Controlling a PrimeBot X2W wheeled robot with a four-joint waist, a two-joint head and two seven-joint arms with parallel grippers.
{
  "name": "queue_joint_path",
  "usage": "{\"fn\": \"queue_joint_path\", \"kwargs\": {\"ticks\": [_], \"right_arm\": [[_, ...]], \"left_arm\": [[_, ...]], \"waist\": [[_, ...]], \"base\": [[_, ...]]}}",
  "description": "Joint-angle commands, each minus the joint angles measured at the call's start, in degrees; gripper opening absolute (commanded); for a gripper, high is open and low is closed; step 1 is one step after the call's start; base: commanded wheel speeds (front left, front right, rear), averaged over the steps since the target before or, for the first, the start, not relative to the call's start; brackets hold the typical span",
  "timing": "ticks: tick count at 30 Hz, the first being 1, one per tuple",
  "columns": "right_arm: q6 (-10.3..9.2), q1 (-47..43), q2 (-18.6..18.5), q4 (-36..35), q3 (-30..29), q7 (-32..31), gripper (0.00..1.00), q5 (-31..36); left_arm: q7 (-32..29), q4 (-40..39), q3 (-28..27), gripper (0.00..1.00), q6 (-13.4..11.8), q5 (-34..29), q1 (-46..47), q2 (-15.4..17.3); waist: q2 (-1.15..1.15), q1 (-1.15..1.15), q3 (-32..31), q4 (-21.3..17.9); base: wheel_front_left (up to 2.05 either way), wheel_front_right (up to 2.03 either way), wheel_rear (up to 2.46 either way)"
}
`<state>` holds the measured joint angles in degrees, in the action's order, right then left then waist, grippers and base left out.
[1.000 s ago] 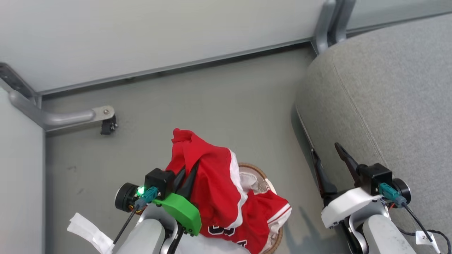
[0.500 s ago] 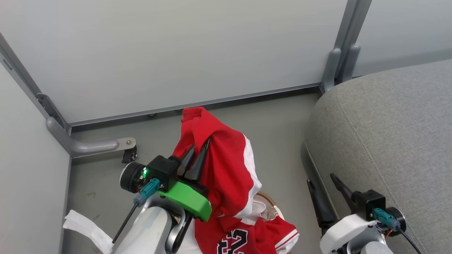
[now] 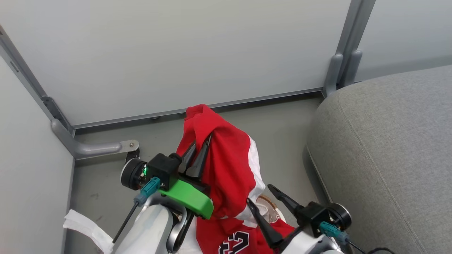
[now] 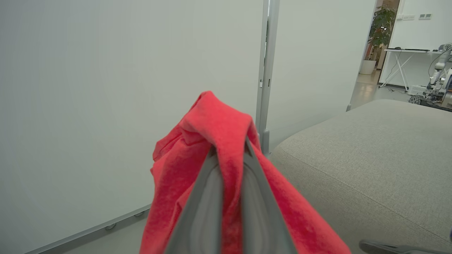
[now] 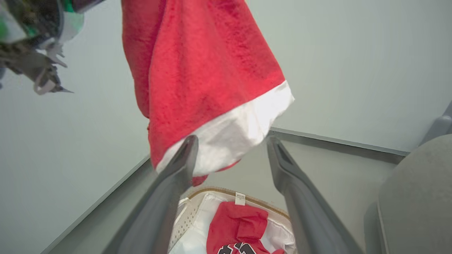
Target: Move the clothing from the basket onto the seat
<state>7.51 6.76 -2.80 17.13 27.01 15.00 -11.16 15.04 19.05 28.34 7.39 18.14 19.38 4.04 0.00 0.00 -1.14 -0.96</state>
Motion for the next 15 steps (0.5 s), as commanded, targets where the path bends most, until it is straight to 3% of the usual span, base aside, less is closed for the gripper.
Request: {"fn": "queue_joint_path", "kwargs": {"ticks": [1, 6, 15], "right_arm": [[-0.04, 1.21, -0.21, -0.55, 1.27, 0.27, 1.00, -0.07], [-0.04, 5.14, -0.24, -0.24, 4.80, 0.27, 1.00, 0.17], [-0.04, 10.41, -0.23, 5.05, 5.93, 0.27, 1.00, 0.25]], "left_arm": [[0.20, -0.01, 0.12, 0.00, 0.16, 0.02, 0.57, -0.20], [0.20, 0.08, 0.54, 0.00, 0.16, 0.43, 1.02, -0.30], [0.21, -0.24, 2.50, 0.00, 0.16, 0.99, 1.45, -0.50]], "waist": [[0.00, 0.00, 0.10, 0.21], [0.00, 0.00, 0.33, 0.84], [0.00, 0.00, 0.72, 2.84]], "base": [[0.00, 0.00, 0.00], [0.00, 0.00, 0.00], [0.00, 0.00, 0.00]]}}
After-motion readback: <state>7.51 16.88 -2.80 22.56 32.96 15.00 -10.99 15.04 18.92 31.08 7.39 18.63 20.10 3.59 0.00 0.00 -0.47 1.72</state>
